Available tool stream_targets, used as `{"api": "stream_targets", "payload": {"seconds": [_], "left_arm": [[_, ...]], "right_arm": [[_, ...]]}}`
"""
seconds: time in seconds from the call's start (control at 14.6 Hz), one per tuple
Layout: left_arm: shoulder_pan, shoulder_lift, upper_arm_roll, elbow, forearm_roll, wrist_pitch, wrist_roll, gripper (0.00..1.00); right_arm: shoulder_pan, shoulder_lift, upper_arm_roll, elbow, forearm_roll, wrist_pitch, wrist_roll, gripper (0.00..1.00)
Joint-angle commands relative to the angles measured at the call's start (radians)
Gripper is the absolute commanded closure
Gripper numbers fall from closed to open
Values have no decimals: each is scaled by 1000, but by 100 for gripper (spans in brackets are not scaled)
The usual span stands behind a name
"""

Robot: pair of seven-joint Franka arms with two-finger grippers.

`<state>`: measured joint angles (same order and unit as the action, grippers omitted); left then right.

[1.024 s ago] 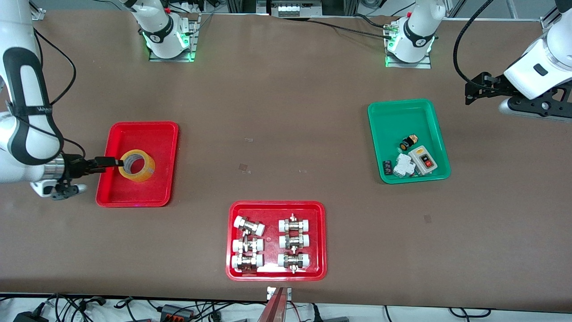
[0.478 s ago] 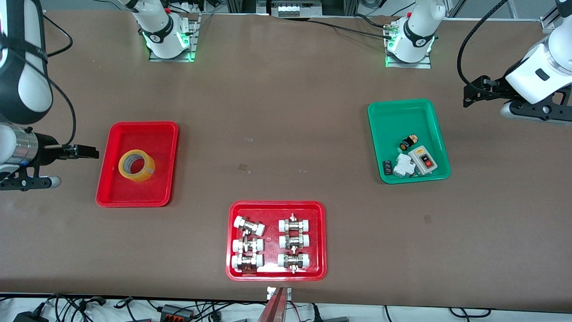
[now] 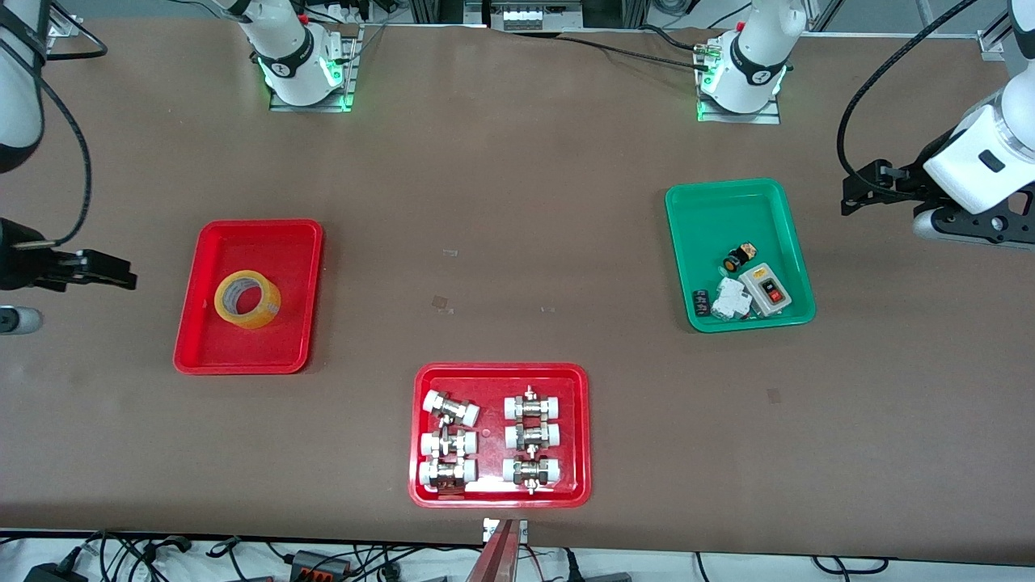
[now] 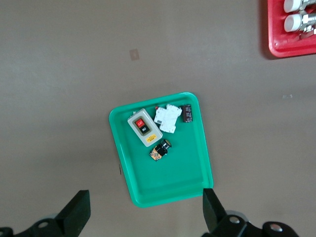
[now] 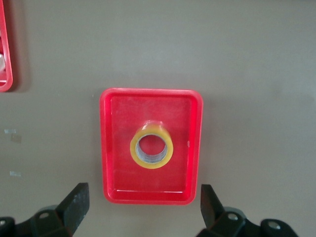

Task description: Left arm passes tape to right arm into tray

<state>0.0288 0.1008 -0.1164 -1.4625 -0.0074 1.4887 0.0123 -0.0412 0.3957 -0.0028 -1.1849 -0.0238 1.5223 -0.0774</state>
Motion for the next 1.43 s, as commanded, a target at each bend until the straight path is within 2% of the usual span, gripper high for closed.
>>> {"api": "stream_targets", "payload": {"seconds": [0.0,0.07,0.27,0.41,0.61,0.96,1.23,1.37], "left_arm": [[2,11,-5,44,-14,-10,-11,0],[2,11,-5,44,-16,-8,-11,0],[-9,13,-11,44,-3,-2,-58,0],[-7,11,-12,44,-5,-4,-95,0],[-6,7,-11,42,-6,-10,-89,0],[-4,7,-12,41,-6,-13,-78,0],[-4,5,-12,40,-6,-16,-69,0],[-4,5,-12,40,-6,-19,-69,0]], "right_arm": [[0,0,7,24,-15,22,25,0],[6,-23,3,-5,-15,65,24,0],[52,-115,-58,-181,-8,200,24,0],[78,-146,-89,-210,-10,211,24,0],[75,-167,-89,-219,-8,188,18,0],[75,-317,-86,-479,-1,269,47,0],[76,-362,-86,-509,-1,246,39,0],[76,-367,-85,-481,-2,166,31,0]]}}
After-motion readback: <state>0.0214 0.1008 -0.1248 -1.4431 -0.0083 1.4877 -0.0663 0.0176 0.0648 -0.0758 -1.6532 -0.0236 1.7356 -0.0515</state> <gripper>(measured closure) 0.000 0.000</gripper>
